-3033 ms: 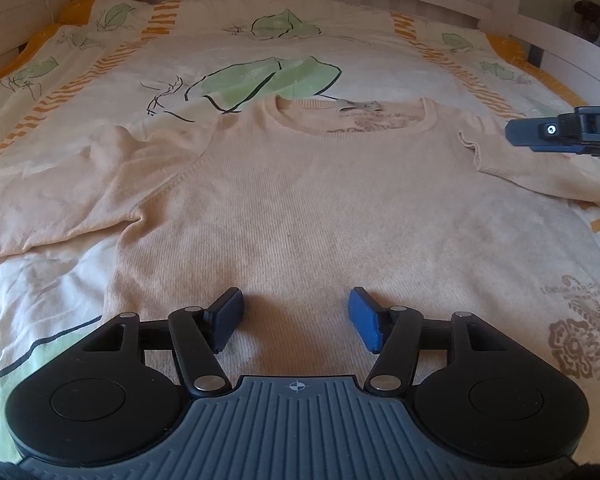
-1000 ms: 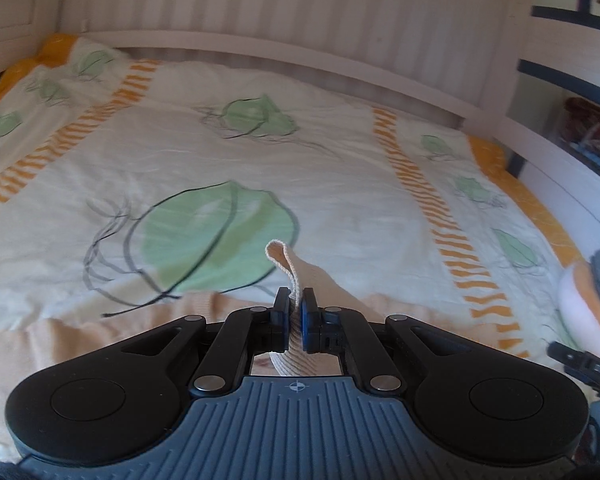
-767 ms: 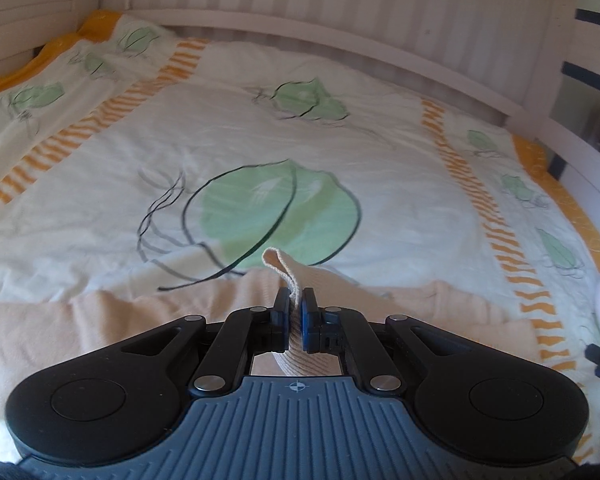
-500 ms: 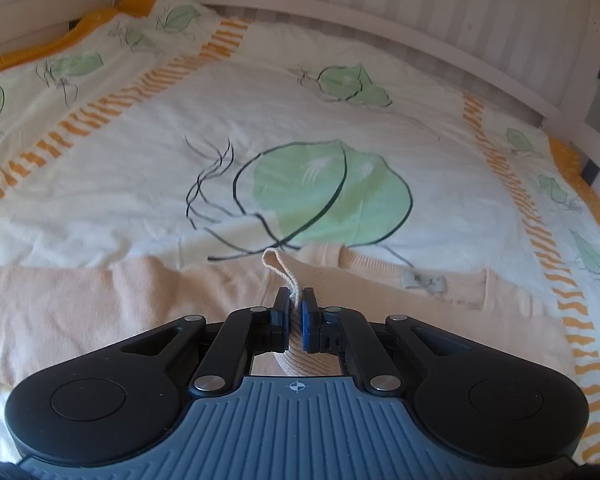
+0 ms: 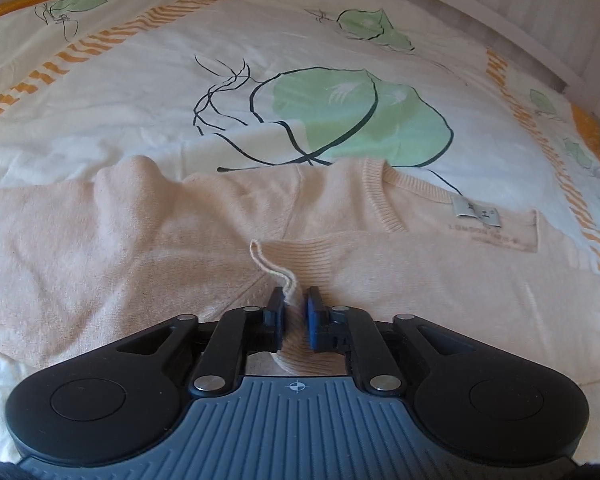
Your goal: Fold small clothes
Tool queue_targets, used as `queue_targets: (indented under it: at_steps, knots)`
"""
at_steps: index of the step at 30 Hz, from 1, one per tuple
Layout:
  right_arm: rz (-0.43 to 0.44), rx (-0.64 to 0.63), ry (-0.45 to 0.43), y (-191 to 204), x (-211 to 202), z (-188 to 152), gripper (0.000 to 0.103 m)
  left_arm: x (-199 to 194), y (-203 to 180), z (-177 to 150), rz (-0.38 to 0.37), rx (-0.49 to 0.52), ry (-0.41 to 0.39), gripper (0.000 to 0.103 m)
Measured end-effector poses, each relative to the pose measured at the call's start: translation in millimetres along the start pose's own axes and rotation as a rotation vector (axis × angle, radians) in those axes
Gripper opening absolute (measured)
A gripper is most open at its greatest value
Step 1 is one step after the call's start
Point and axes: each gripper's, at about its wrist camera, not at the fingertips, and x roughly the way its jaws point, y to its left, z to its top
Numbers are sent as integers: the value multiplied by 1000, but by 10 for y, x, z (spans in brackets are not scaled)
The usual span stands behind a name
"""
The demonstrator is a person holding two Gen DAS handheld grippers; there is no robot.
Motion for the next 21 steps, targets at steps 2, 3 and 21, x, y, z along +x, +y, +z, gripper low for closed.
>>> queue_targets:
  at_steps: [2, 3, 21]
  knots:
    - [-17, -9, 12, 1, 18, -18, 62, -15, -16, -10, 18, 45, -15, 18]
    - [-23, -12, 12, -1, 17, -22, 62, -29, -39, -15, 33, 80, -22, 24]
    - [28, 68, -22, -52, 115, 105, 62, -147, -186, -404, -20, 113, -112, 55]
